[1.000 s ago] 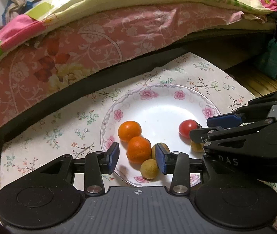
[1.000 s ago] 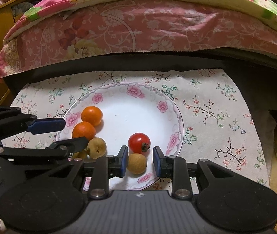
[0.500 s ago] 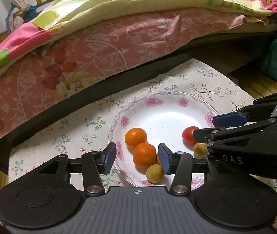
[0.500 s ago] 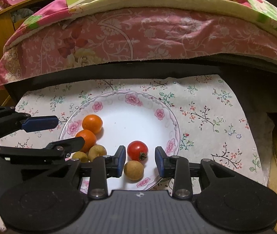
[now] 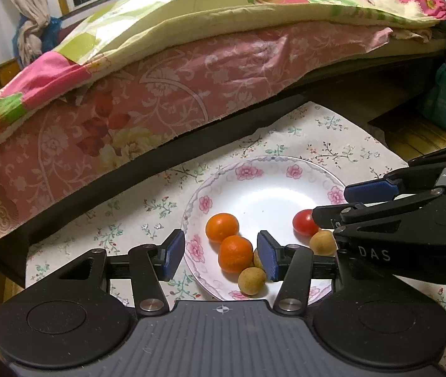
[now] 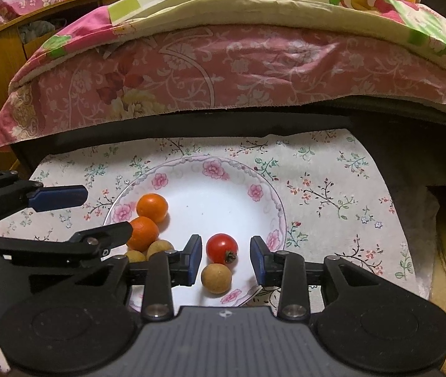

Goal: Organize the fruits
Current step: 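Lower both grippers into the plate and open them to release the tan fruits, then move both open grippers back toward the tomatoes on the cloth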

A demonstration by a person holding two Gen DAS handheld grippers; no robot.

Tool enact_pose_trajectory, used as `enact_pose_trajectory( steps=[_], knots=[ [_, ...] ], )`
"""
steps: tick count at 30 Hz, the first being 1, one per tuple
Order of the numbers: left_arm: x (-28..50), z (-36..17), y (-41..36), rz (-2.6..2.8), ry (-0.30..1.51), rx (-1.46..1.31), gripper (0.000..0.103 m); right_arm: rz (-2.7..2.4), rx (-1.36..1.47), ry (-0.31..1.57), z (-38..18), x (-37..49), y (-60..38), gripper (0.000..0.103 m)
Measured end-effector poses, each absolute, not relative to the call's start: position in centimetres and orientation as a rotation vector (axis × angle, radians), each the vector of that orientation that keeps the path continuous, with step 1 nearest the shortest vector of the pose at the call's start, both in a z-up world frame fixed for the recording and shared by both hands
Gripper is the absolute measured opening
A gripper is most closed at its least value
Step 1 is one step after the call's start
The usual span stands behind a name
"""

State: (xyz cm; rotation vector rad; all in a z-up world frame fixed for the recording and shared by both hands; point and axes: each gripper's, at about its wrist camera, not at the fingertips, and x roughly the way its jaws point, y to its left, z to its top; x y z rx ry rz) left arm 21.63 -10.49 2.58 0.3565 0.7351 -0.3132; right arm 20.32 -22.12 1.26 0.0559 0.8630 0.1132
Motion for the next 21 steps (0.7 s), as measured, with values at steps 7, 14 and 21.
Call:
enact_pose_trajectory(
  steps=[7,14,21],
  knots=[
    [20.3,3.5,-10.3,-0.321,0.718,0.367,0.065,0.111,0.060,0.853,1.9,19.4,-22.3,0.034],
    [18.5,4.0,-9.6,-0.331,0.722,0.366,0.067,0.126,0.052,0.857,2.5,17.7,-21.8,0.034],
    [16.3,3.7,-8.2,-0.360,0.758,0.353,0.074,0.154,0.025,0.891,2.3,15.9,-20.8,0.043]
  ],
)
